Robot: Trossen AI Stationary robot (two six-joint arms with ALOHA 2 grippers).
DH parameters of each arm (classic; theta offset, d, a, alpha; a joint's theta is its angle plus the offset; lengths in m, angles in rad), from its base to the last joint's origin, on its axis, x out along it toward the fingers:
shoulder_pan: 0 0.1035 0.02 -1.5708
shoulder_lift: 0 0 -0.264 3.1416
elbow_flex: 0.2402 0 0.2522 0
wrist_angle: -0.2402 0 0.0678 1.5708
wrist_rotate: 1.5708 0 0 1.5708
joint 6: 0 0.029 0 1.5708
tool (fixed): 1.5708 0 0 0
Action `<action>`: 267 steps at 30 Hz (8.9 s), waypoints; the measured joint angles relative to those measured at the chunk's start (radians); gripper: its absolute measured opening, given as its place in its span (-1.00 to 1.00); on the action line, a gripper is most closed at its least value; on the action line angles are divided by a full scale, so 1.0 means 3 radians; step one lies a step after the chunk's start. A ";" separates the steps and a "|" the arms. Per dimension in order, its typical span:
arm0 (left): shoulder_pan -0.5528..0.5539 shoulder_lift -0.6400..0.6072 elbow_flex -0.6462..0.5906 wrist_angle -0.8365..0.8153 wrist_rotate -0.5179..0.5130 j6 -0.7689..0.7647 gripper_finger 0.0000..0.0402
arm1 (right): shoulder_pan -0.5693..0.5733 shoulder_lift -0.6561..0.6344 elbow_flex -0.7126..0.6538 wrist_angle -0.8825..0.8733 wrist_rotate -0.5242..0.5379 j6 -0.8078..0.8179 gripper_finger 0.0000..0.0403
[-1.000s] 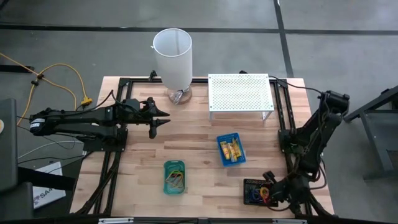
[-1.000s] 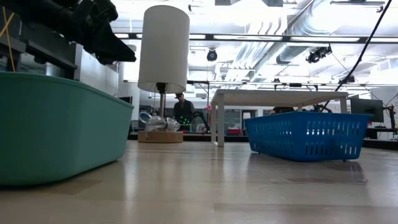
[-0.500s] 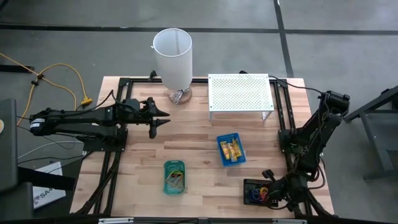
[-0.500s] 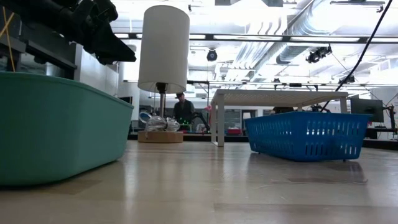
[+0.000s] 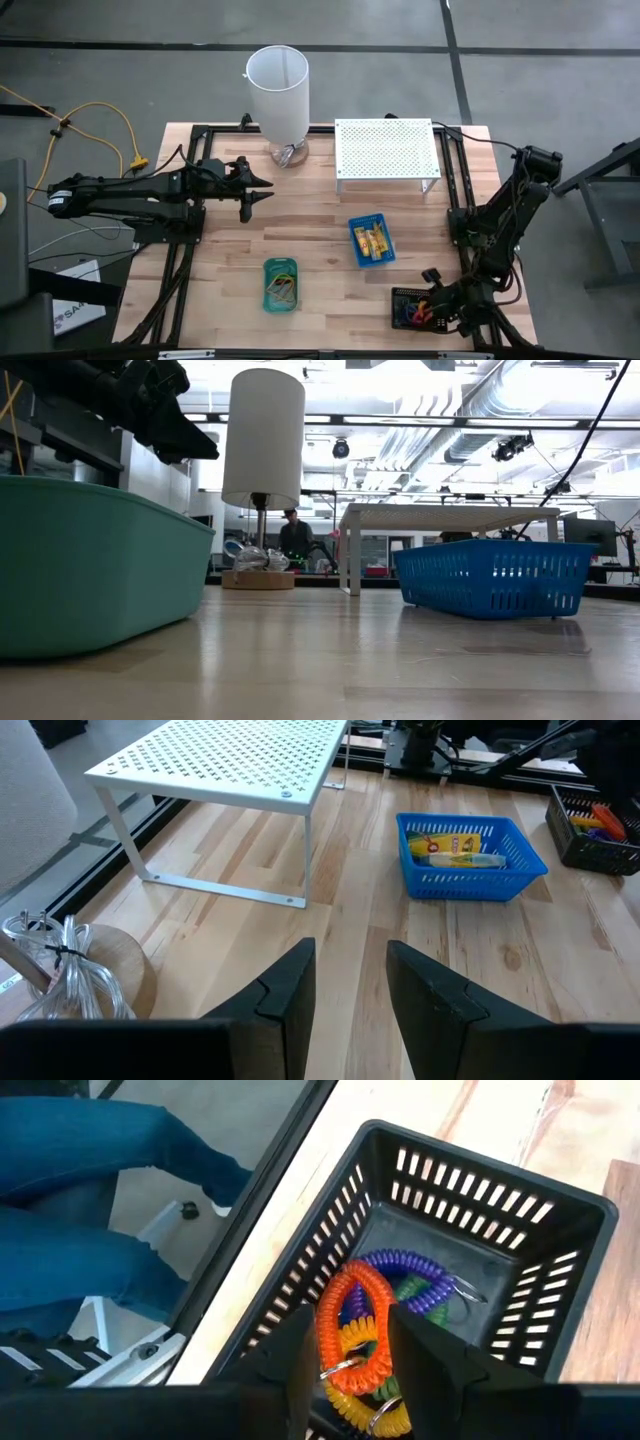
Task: Pick & Place Office Desk Supplies
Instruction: Put the green bin on the shelf
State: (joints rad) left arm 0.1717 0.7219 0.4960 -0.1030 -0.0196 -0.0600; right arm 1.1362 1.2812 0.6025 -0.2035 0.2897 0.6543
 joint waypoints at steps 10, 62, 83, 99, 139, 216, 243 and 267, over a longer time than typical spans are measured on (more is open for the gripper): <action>0.0000 0.0000 0.0000 -0.0001 0.0000 0.0001 -0.41 | -0.0034 -0.0065 0.0000 0.0158 0.0004 -0.0391 -0.44; 0.0000 0.0000 0.0001 0.0001 -0.0001 0.0000 -0.41 | -0.1422 -0.1742 0.0000 -0.1345 -0.0187 -0.0935 -0.45; -0.0001 0.0000 -0.0001 0.0001 0.0000 0.0000 -0.41 | -0.1441 -0.1942 0.0000 -0.1550 -0.0191 -0.0948 -0.45; -0.0001 -0.0001 0.0001 0.0000 -0.0001 0.0000 -0.41 | -0.1441 -0.1890 0.0000 -0.1525 -0.0191 -0.0948 -0.45; 0.0001 0.0000 0.0001 0.0007 0.0000 0.0001 -0.41 | -0.1441 -0.1890 0.0000 -0.1527 -0.0191 -0.0949 -0.45; -0.1390 0.2197 0.1309 -0.1371 0.0479 -0.0867 -0.41 | -0.1440 -0.1888 0.0001 -0.1522 -0.0189 -0.0948 -0.45; -0.1532 0.2586 0.1306 -0.1264 0.0492 -0.1209 -0.41 | -0.1439 -0.1890 0.0001 -0.1472 -0.0191 -0.0948 -0.45; -0.1630 0.2764 0.1306 -0.1308 0.0392 -0.1374 -0.57 | -0.1439 -0.1890 0.0001 -0.1448 -0.0190 -0.0949 -0.45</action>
State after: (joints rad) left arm -0.3172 1.5513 0.8879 -0.4953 0.0978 -0.4721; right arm 0.7044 0.7143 0.6029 -0.6379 0.2327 0.3696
